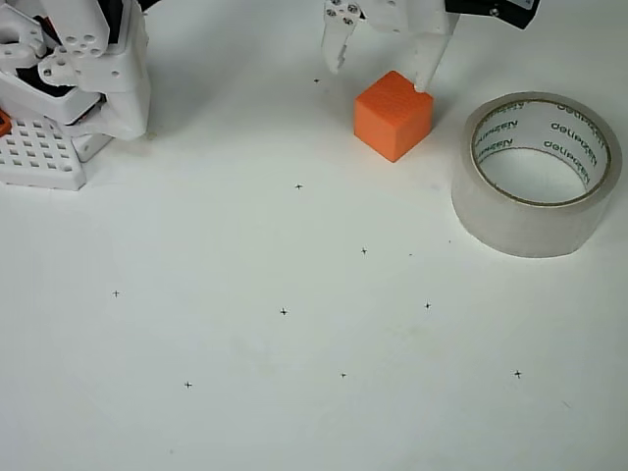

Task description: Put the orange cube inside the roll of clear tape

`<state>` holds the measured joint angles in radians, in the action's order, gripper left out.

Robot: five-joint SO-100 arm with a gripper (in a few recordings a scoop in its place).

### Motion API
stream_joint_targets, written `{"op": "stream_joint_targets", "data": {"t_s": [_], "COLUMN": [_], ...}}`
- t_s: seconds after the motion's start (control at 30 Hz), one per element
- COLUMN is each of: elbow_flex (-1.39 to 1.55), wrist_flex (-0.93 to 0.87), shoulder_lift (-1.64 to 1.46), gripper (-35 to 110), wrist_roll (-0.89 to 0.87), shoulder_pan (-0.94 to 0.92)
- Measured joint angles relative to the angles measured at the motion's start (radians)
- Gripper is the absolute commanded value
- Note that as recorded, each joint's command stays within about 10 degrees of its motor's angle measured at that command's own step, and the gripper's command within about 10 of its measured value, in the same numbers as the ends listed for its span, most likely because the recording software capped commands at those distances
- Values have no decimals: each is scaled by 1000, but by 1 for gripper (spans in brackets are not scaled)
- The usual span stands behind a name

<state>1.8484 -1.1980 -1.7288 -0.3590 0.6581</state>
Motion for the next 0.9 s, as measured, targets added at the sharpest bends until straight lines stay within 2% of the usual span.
{"op": "stream_joint_targets", "data": {"t_s": [0.9], "elbow_flex": [-54], "wrist_flex": [12], "shoulder_lift": [110], "gripper": [42], "wrist_roll": [23], "shoulder_pan": [2]}}
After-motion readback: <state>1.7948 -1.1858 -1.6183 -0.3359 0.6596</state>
